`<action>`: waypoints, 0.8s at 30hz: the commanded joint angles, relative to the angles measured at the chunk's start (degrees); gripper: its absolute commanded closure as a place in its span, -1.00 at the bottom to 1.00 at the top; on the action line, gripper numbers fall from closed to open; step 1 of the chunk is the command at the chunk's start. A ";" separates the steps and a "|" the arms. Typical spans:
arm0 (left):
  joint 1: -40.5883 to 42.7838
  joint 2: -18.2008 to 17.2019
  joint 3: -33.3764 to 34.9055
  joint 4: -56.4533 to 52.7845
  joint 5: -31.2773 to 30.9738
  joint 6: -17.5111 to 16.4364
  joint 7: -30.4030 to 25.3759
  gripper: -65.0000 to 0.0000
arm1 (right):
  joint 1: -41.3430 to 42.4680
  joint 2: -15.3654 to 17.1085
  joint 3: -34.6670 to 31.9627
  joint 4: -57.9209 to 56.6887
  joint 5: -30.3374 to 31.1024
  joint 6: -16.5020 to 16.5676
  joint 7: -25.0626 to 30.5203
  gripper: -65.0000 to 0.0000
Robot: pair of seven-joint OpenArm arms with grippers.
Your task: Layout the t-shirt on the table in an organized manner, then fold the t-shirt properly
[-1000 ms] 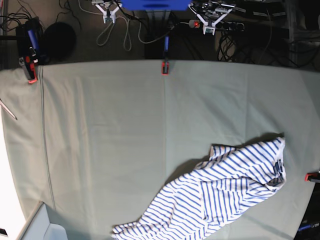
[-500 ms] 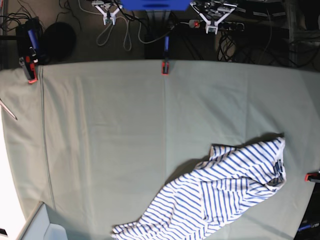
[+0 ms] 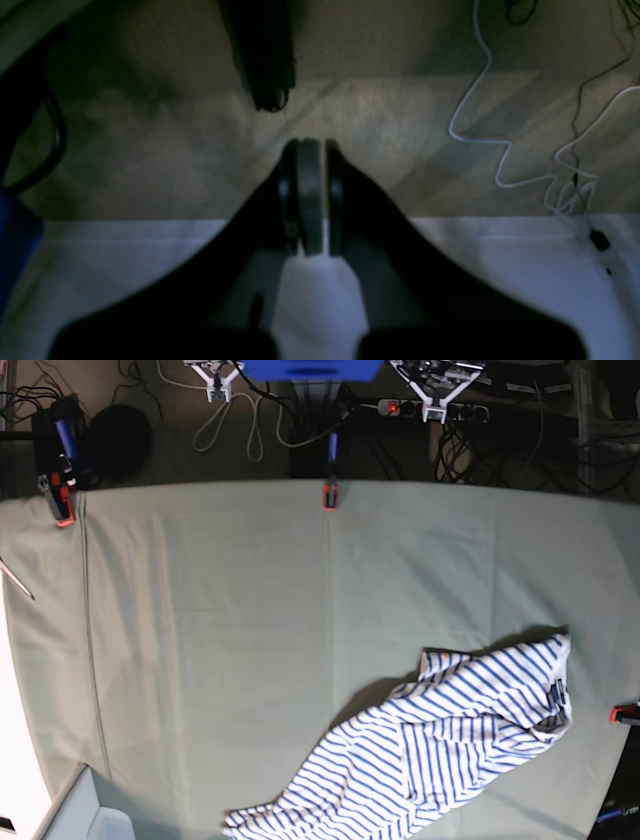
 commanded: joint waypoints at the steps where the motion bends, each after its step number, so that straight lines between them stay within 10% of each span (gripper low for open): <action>1: 0.35 0.48 -0.10 -0.05 -0.17 0.01 0.40 1.00 | -0.14 -0.06 -0.14 0.04 0.17 1.13 -0.12 1.00; 15: 3.43 0.13 -0.10 0.65 -0.17 -0.08 -1.35 1.00 | -1.20 0.03 -0.23 1.09 0.17 1.13 0.05 1.00; 24: 28.92 -4.00 -0.10 39.95 -0.17 -0.17 -6.36 1.00 | -23.97 0.99 -0.32 37.40 0.08 1.22 -0.47 1.00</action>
